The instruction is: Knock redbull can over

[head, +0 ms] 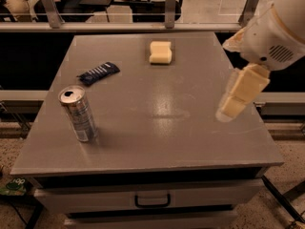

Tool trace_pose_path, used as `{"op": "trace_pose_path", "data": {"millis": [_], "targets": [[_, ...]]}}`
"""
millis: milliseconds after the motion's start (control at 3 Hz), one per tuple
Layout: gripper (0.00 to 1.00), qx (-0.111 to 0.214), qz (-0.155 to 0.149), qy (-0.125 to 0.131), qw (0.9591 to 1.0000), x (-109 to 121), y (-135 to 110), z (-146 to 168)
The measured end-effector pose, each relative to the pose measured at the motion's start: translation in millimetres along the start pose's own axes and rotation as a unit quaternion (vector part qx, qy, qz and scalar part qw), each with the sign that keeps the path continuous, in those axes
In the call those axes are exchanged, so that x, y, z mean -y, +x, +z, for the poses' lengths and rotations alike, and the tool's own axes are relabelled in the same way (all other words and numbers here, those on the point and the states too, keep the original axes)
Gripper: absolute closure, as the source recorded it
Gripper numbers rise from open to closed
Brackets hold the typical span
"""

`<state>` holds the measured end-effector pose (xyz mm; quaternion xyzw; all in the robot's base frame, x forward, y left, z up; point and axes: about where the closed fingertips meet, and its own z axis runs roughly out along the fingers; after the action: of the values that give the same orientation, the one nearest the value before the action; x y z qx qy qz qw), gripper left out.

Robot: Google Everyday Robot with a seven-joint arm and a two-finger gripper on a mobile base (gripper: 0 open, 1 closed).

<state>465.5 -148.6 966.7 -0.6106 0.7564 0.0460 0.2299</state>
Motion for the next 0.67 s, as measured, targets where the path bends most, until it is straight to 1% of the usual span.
{"op": "trace_pose_path", "data": {"millis": [333,667], "targets": [[0.00,0.042,-0.010,-0.012,0.9990,-10.8,-29.5,20.7],[0.00,0.087,-0.021,-0.026,0.9956,-25.7,-67.0,41.0]]}}
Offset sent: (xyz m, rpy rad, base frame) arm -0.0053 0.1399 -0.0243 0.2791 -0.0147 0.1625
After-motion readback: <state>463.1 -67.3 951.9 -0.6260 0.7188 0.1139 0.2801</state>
